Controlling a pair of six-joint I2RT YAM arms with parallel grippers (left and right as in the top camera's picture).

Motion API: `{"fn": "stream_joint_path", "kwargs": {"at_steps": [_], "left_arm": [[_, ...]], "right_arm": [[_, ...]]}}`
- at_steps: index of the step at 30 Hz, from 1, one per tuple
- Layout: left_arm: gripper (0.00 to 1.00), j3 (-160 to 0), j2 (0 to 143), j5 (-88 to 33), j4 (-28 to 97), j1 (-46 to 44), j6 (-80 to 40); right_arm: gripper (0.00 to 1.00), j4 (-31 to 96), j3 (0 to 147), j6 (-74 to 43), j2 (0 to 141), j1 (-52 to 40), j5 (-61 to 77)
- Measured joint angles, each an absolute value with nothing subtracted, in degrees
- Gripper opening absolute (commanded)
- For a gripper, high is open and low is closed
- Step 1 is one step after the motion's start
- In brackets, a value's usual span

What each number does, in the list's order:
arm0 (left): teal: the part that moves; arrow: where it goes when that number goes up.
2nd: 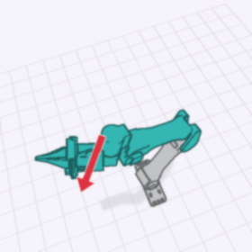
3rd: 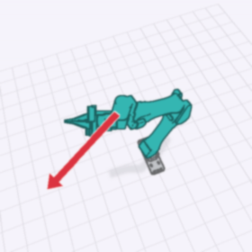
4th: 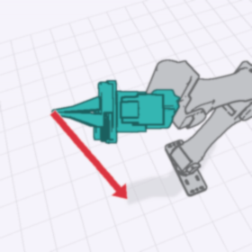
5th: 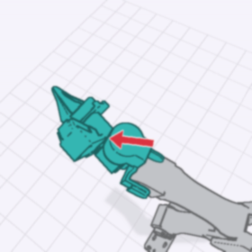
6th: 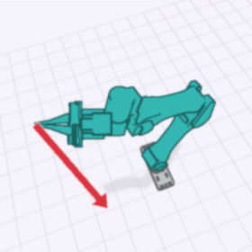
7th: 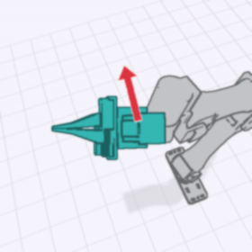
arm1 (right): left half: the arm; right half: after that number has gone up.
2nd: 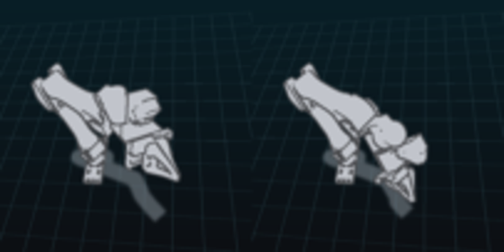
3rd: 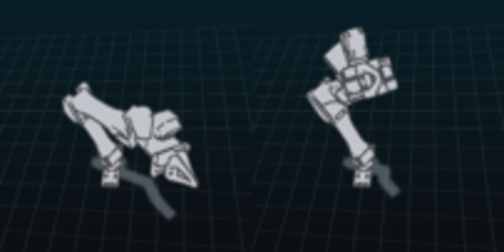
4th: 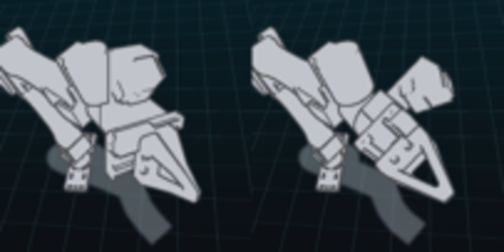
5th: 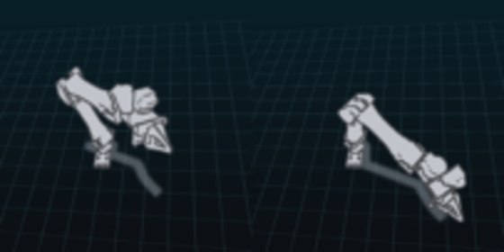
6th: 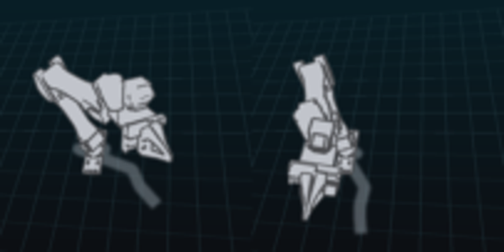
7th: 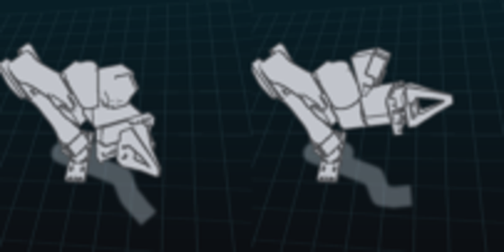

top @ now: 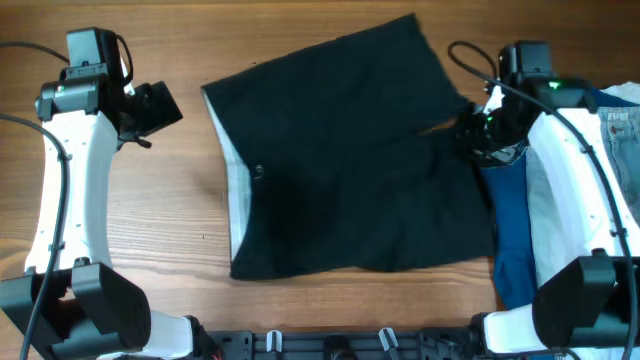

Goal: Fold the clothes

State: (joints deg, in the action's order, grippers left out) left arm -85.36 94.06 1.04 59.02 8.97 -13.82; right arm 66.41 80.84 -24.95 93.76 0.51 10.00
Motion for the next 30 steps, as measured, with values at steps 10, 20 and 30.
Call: {"fn": "stream_joint_path", "kwargs": {"at_steps": [10,20,30], "left_arm": [[0.69,-84.0,106.4,-18.1,59.9,1.0,-5.3],[0.59,-83.0,118.0,-19.0,58.7,-5.9,-3.3],[0.39,-82.2,120.8,-25.1,58.7,-6.0,-3.0]], "right_arm": [[0.73,63.4,80.8,-23.7,93.8,0.5,9.8],[0.73,62.8,80.8,-23.7,93.8,0.5,9.8],[0.73,62.5,80.8,-23.7,93.8,0.5,9.8]]}}
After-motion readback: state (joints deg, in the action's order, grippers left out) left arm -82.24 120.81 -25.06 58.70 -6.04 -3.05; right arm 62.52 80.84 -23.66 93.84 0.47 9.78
